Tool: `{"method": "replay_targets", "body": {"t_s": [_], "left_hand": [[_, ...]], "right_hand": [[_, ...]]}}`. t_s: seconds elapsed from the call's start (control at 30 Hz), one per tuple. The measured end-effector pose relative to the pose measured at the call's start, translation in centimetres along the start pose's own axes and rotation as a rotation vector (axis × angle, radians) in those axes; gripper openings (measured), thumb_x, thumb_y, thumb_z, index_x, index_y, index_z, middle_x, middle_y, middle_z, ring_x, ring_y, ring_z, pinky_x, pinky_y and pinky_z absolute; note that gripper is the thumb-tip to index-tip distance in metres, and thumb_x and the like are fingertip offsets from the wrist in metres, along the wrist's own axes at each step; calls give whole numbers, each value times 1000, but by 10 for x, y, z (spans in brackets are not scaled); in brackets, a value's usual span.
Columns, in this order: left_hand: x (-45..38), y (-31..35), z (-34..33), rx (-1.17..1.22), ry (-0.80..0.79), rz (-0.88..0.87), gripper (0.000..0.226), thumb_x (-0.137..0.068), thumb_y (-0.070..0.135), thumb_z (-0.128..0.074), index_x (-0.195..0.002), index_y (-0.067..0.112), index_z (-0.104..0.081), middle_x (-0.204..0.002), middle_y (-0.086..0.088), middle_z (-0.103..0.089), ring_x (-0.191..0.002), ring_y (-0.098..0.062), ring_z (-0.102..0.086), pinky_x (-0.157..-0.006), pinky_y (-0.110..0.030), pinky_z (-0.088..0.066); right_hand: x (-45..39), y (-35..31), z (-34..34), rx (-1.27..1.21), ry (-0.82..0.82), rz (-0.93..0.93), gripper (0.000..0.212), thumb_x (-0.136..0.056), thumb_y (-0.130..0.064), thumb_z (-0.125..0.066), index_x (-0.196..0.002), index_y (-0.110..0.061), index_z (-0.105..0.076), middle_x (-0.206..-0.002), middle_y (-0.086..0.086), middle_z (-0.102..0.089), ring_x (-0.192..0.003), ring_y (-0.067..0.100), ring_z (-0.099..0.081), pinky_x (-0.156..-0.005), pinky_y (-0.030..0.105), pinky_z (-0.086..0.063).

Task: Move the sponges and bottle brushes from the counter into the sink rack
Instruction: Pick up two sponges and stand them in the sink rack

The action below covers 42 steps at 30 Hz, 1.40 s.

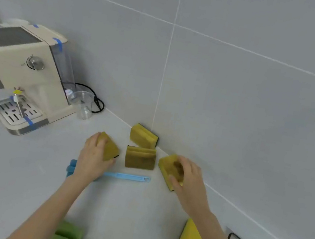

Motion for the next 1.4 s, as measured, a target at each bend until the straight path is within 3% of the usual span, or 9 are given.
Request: {"method": "replay_targets", "body": {"t_s": [0.17,0.27,0.37,0.5,0.63,0.77,1.0,1.2,1.4], "left_hand": [[-18,-28,-40,-133,-132,144,62,-78,28,-69,-124,-1,-39,-148,-27,-13,-138,-43,-9,-114,-49,-20],[-21,-34,-48,-172,-97,161,51,-81,21,-65,-120,2,-39,-140,-26,-24,-124,-48,-26,-103,-54,-33],[-24,-35,-49,-193,-24,137,34,-83,8,-58,-113,3,-43,-129,-25,-37,-101,-45,-46,-82,-52,-44],[-26,-36,-50,-192,16,144,22,-86,4,-51,-107,3,-45,-129,-24,-38,-83,-46,-57,-65,-44,-42],[-28,-35,-50,-218,17,150,24,-85,6,-54,-108,5,-49,-133,-25,-38,-86,-46,-57,-65,-43,-44],[-30,-33,-46,-235,13,163,27,-85,7,-57,-111,4,-52,-121,-25,-46,-91,-45,-56,-71,-47,-46],[-23,-20,-8,6,115,177,28,-79,-2,-61,-107,1,-60,-110,-28,-61,-99,-46,-55,-87,-48,-46],[19,45,38,245,213,14,27,-70,-5,-72,-95,4,-67,-134,-20,-52,-90,-41,-64,-92,-38,-46],[78,136,33,399,72,-267,28,-64,-4,-77,-87,10,-70,-133,-13,-54,-93,-25,-64,-86,-19,-44]], "right_hand": [[-17,31,-38,170,-162,-114,53,-87,-32,-58,-132,-13,-38,-142,12,-39,-131,32,-31,-110,42,-31],[-18,42,-51,236,-211,-162,53,-87,-36,-57,-132,-14,-38,-144,15,-34,-133,35,-28,-111,45,-27],[-18,47,-60,254,-241,-183,54,-87,-35,-56,-133,-17,-36,-148,15,-28,-134,35,-26,-113,45,-25],[-19,49,-61,235,-211,-196,52,-85,-30,-58,-131,-20,-39,-147,12,-28,-131,34,-31,-110,44,-30],[-18,49,-62,220,-221,-210,52,-83,-28,-58,-131,-19,-40,-148,12,-26,-128,34,-34,-106,45,-34],[-19,48,-61,285,-261,-186,50,-85,-26,-55,-131,-17,-38,-146,14,-26,-122,36,-37,-99,44,-39],[-19,45,-36,141,-286,-177,43,-88,-22,-54,-131,-18,-44,-141,9,-38,-123,31,-41,-99,45,-44],[4,29,33,-14,-109,-171,45,-85,-21,-60,-128,-16,-50,-137,5,-45,-120,23,-48,-101,35,-42],[63,23,130,-99,186,-201,40,-78,-19,-71,-117,-16,-61,-130,1,-53,-112,16,-53,-94,22,-39]]}}
Point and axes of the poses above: each hand's wrist, its own x-axis away from the middle knuckle, its own z-axis out of the back of the hand, y = z × x, the point moved 7 cm from there along -x, towards the middle knuckle
